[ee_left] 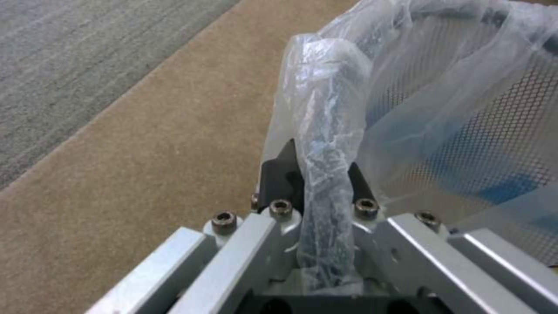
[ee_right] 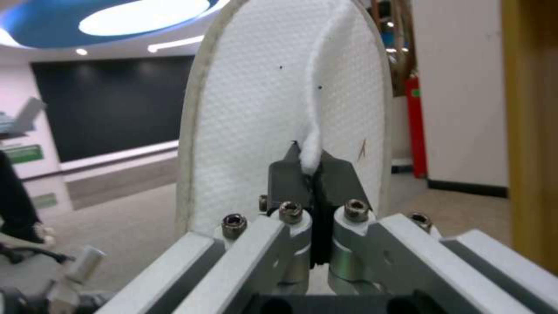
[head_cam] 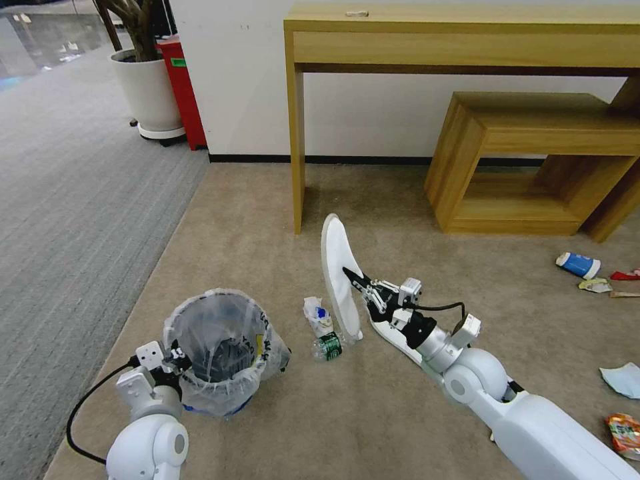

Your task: Pick up the trash bin and place the garbage on the floor into it.

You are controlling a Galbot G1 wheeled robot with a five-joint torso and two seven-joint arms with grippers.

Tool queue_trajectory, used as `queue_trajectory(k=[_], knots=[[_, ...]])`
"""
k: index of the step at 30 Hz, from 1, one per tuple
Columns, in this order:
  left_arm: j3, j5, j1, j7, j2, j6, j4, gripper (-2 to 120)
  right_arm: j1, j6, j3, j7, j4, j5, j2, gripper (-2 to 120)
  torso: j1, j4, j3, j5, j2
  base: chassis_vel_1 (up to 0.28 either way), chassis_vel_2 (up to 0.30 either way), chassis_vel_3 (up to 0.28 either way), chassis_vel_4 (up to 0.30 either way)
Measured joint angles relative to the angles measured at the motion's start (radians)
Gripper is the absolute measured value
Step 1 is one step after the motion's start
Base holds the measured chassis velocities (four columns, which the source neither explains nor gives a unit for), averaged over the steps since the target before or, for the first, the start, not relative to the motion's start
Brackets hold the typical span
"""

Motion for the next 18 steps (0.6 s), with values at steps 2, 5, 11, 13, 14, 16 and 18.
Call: queue_trajectory(k=[2,5,11,13,14,16,18], knots=[[0.013,0.006,0.006,0.002,0.009,0.0,0.0,2,0.013,0.007,-0.021,-0.005,0.01,0.005,-0.003,0,0.0,0.0001,0.0,0.0,0.0,0.0,0.0,0.0,0.0],[0.03,0.008,0.011,0.003,0.017,0.002,-0.001,2,0.026,0.014,-0.045,-0.017,0.021,0.017,-0.008,0,0.0,0.0001,0.0,0.0,0.0,0.0,0.0,0.0,0.0],[0.069,0.007,0.012,0.011,0.047,0.004,-0.002,2,0.053,0.022,-0.088,-0.05,0.03,0.042,-0.012,0,0.0,0.0001,0.0,0.0,0.0,0.0,0.0,0.0,0.0],[0.081,0.003,0.011,0.016,0.062,0.005,-0.002,2,0.058,0.022,-0.098,-0.056,0.032,0.046,-0.014,0,0.0,0.0,0.0,0.0,0.0,0.0,0.0,0.0,0.0],[0.086,0.0,0.009,0.018,0.073,0.006,-0.002,2,0.062,0.023,-0.108,-0.06,0.033,0.049,-0.016,0,0.0,0.0,0.0,0.0,0.0,0.0,0.0,0.0,0.0],[0.089,-0.003,0.006,0.018,0.079,0.007,-0.002,2,0.065,0.023,-0.114,-0.062,0.033,0.05,-0.017,0,0.0,0.0,0.0,0.0,0.0,0.0,0.0,0.0,0.0],[0.091,-0.02,-0.002,0.016,0.091,0.019,-0.008,2,0.077,0.024,-0.134,-0.067,0.033,0.054,-0.022,0,0.0,0.0,0.0,0.0,0.0,0.0,0.0,0.0,0.0]])
